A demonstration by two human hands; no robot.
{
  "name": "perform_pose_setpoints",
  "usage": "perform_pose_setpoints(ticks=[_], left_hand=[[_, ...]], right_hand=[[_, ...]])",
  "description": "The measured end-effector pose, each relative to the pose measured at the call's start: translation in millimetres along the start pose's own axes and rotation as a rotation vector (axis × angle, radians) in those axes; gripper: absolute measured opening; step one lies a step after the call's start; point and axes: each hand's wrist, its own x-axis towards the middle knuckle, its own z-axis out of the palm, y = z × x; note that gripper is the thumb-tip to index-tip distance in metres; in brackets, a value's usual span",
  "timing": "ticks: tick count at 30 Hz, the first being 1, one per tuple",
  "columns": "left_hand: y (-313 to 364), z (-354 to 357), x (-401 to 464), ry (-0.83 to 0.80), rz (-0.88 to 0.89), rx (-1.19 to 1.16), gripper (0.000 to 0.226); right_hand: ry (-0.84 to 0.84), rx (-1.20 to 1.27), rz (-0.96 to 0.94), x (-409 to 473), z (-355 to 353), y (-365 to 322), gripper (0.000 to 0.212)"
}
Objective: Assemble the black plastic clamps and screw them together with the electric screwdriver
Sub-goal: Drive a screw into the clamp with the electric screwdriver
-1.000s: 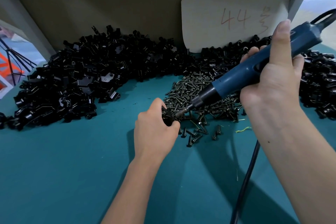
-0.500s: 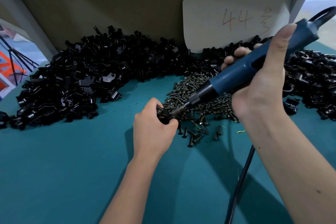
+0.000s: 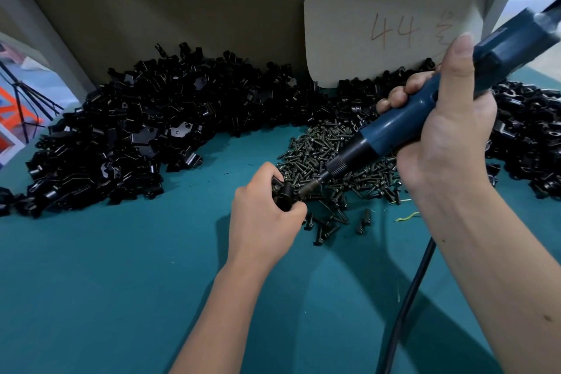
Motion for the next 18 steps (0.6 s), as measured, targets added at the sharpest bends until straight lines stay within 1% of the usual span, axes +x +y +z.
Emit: perform_pose_setpoints(ticks=[3,7,10,12,15,18], left_hand=[[1.4,-0.6,-0.5,-0.016,0.024,-0.013,0.029],[3.2,-2.3,0.0,-0.039,0.049,-0.092,0.029],[4.6,-5.9,-1.4,-0.081,0.087,-0.106,0.035],[5.1,-8.3,-2.5,-0.112,0.095,-0.088,0.039],[4.7,-8.4,-1.3,-0.173,0.094,-0.103,0.038],[3.9,-7.5,0.1,-0.172,0.113,-0.117,0.036]], right_hand=[[-0.002,-0.009,-0.007,1.4,-0.4,-1.6,0.038],[0.005,0.027,0.014,3.9,-2.9,-3.1,0.037],[0.011,0.032,0.030,4.4,-5.0,-2.9,0.036],[0.014,0.025,0.034,4.5,-6.1,-2.8,0.038],[0.008,0.027,0.029,4.4,-6.4,-3.0,0.044],[-0.006,0.020,-0.015,5.5,-6.5,-4.1,0.051]])
